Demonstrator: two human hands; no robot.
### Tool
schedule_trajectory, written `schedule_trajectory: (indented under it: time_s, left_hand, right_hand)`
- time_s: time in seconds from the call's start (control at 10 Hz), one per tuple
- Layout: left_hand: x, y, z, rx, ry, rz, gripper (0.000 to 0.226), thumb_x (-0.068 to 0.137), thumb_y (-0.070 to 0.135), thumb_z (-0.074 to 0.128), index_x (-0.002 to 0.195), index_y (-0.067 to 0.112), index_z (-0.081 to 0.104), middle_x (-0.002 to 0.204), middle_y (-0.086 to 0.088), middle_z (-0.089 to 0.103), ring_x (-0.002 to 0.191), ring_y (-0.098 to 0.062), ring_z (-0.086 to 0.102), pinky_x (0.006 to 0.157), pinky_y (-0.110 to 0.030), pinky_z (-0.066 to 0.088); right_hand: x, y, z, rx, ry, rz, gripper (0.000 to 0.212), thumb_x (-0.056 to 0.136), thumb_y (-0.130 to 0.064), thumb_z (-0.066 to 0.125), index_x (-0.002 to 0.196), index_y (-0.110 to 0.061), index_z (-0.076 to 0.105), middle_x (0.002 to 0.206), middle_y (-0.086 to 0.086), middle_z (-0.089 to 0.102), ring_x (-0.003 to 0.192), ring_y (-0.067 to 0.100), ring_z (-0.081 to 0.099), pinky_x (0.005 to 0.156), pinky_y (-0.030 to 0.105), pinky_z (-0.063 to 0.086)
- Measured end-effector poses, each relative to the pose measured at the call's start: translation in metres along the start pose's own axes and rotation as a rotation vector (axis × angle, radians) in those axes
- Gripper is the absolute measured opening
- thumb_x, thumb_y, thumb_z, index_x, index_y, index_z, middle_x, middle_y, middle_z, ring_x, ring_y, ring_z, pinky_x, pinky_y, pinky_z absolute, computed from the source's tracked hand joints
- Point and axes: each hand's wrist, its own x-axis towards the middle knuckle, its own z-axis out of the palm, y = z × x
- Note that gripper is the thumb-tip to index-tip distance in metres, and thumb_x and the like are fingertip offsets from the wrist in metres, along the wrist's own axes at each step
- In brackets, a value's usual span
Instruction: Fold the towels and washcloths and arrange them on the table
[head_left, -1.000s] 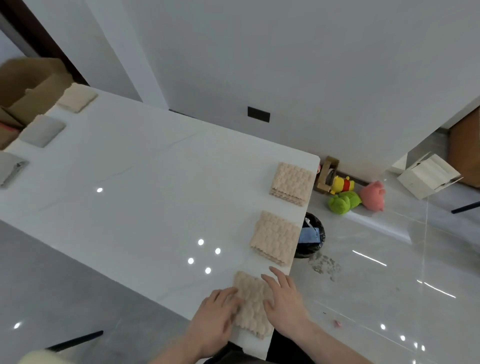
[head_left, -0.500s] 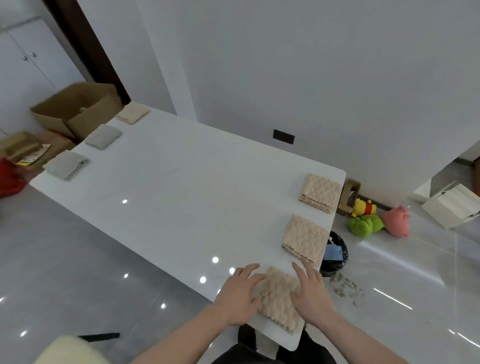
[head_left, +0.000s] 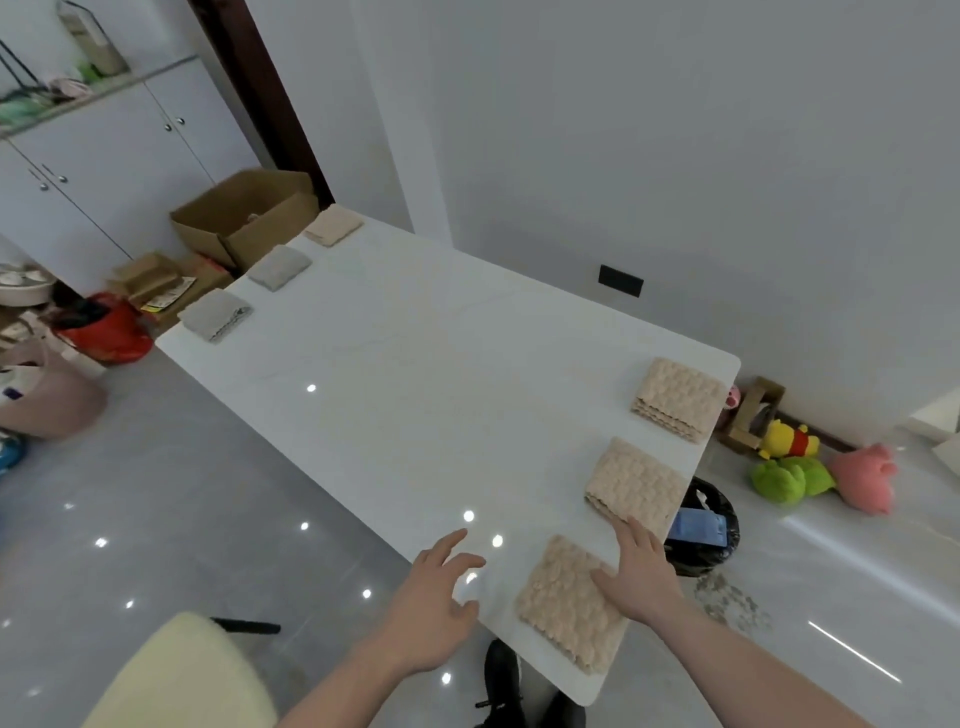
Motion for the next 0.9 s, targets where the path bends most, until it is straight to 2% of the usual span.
schedule_trajectory:
  time_s: [0.1, 0.2, 0.3, 0.4, 0.5, 0.6, 0.7, 0.8, 0.9]
  left_hand:
    - [-0.016, -0.001, 0.001, -0.012, 0.021, -0.006, 0.047, 0.091, 0.023, 0.055, 0.128, 0.052, 0.046, 0.151, 0.034, 0.010, 0.140, -0.002, 0.028, 0.099, -0.010, 0.031]
    - [-0.025, 0.000, 0.001, -0.022, 0.064, -0.019, 0.045, 0.091, 0.026, 0.058, 0.125, 0.054, 0.046, 0.151, 0.038, 0.010, 0.139, 0.004, 0.026, 0.097, -0.007, 0.030]
    - [-0.029, 0.004, -0.002, -0.035, 0.072, -0.051, 0.043, 0.093, 0.028, 0.059, 0.129, 0.049, 0.050, 0.152, 0.037, 0.012, 0.135, 0.007, 0.028, 0.086, 0.000, 0.033]
    - [-0.025, 0.007, -0.005, -0.030, 0.037, -0.062, 0.044, 0.091, 0.028, 0.060, 0.127, 0.052, 0.049, 0.154, 0.034, 0.015, 0.136, 0.001, 0.035, 0.091, -0.009, 0.040]
    - [-0.016, 0.012, -0.011, -0.016, -0.009, -0.042, 0.043, 0.092, 0.030, 0.060, 0.130, 0.048, 0.051, 0.160, 0.026, 0.016, 0.140, -0.003, 0.032, 0.103, -0.017, 0.037]
    - [-0.006, 0.014, -0.020, -0.004, -0.012, 0.000, 0.044, 0.094, 0.032, 0.059, 0.136, 0.042, 0.052, 0.160, 0.024, 0.018, 0.141, -0.005, 0.032, 0.104, -0.016, 0.034]
    - [0.002, 0.007, -0.036, -0.015, -0.032, 0.020, 0.046, 0.093, 0.034, 0.058, 0.136, 0.045, 0.051, 0.156, 0.030, 0.018, 0.141, -0.006, 0.032, 0.107, -0.026, 0.043]
    - [0.007, -0.009, -0.052, -0.043, -0.037, 0.048, 0.045, 0.094, 0.034, 0.057, 0.136, 0.047, 0.050, 0.155, 0.033, 0.017, 0.140, -0.001, 0.029, 0.107, -0.027, 0.044]
    - [0.011, -0.033, -0.073, -0.078, -0.059, 0.083, 0.045, 0.092, 0.036, 0.057, 0.134, 0.050, 0.049, 0.154, 0.037, 0.016, 0.142, 0.000, 0.026, 0.108, -0.028, 0.044]
  right_hand:
    - [-0.009, 0.008, 0.003, 0.105, 0.061, 0.001, 0.083, 0.094, -0.051, 0.058, 0.161, -0.025, 0.016, 0.170, 0.003, 0.010, 0.155, 0.027, 0.012, 0.125, 0.042, 0.023]
    - [-0.024, 0.009, 0.008, 0.213, 0.145, -0.028, 0.080, 0.094, -0.042, 0.061, 0.160, -0.026, 0.020, 0.169, 0.000, 0.015, 0.154, 0.024, 0.014, 0.126, 0.042, 0.022]
    - [-0.048, 0.001, 0.018, 0.236, 0.180, -0.093, 0.076, 0.093, -0.037, 0.063, 0.159, -0.027, 0.027, 0.166, -0.005, 0.020, 0.153, 0.021, 0.017, 0.126, 0.037, 0.021]
    - [-0.068, -0.010, 0.034, 0.204, 0.165, -0.165, 0.066, 0.092, -0.033, 0.062, 0.153, -0.029, 0.040, 0.160, -0.007, 0.029, 0.147, 0.019, 0.025, 0.123, 0.031, 0.025]
    - [-0.076, -0.017, 0.052, 0.145, 0.034, -0.144, 0.061, 0.091, -0.036, 0.057, 0.150, -0.029, 0.043, 0.157, -0.007, 0.032, 0.145, 0.018, 0.025, 0.120, 0.030, 0.029]
    - [-0.075, -0.020, 0.064, 0.105, -0.052, -0.090, 0.060, 0.092, -0.038, 0.055, 0.150, -0.026, 0.043, 0.157, -0.005, 0.031, 0.149, 0.022, 0.021, 0.120, 0.031, 0.030]
    - [-0.073, -0.025, 0.068, 0.123, -0.073, -0.026, 0.058, 0.090, -0.036, 0.055, 0.147, -0.027, 0.046, 0.158, -0.006, 0.031, 0.150, 0.023, 0.021, 0.119, 0.030, 0.030]
    - [-0.070, -0.036, 0.072, 0.141, -0.040, 0.046, 0.060, 0.088, -0.036, 0.054, 0.147, -0.028, 0.046, 0.158, -0.005, 0.032, 0.149, 0.025, 0.023, 0.120, 0.033, 0.030]
    - [-0.063, -0.065, 0.071, 0.219, 0.074, 0.122, 0.058, 0.087, -0.036, 0.057, 0.144, -0.031, 0.050, 0.154, -0.006, 0.039, 0.142, 0.022, 0.036, 0.117, 0.037, 0.034]
